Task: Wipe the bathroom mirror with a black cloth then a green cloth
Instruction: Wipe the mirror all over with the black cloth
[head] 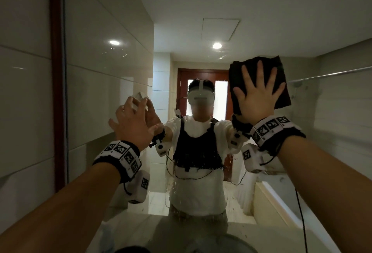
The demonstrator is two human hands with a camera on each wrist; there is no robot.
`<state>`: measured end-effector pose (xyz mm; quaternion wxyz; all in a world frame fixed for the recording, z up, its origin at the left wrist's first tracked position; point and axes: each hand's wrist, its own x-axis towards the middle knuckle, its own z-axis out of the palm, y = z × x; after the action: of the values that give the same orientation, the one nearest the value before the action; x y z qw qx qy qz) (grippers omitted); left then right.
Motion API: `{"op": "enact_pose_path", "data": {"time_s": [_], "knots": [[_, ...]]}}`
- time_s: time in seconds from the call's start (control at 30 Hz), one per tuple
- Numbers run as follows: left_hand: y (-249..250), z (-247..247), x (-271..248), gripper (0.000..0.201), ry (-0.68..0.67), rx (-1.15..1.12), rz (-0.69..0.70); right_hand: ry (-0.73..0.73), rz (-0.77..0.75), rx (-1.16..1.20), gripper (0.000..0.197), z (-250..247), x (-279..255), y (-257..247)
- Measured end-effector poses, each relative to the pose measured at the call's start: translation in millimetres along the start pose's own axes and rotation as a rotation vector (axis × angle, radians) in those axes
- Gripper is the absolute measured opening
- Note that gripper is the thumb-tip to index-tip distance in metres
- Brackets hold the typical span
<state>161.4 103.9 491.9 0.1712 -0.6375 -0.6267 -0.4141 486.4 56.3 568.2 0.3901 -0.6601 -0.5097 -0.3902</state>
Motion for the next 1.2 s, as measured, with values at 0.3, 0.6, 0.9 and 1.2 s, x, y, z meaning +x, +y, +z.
{"op": "enact_pose_path", "data": {"time_s": [0.3,0.6,0.9,1.2], "knots": [[-14.5,6.1,3.0,0.093,0.020,-0.044,0.029,0.017,-0.208,-0.047,0.062,16.7,-1.7,-76.4],[-27.1,8.9,2.4,0.091,0.085,-0.095,0.085,-0.115,-0.677,-0.164,0.063,62.1,-100.6,-148.9],[-39.2,6.0,4.0,0.083,0.033,-0.092,0.148,-0.177,-0.642,-0.190,0.066,54.0,-110.0,-136.6],[-80.2,3.4,11.6,0.087,-0.014,-0.060,-0.065,-0.111,-0.228,-0.130,0.066,19.9,-53.3,-103.5]]}}
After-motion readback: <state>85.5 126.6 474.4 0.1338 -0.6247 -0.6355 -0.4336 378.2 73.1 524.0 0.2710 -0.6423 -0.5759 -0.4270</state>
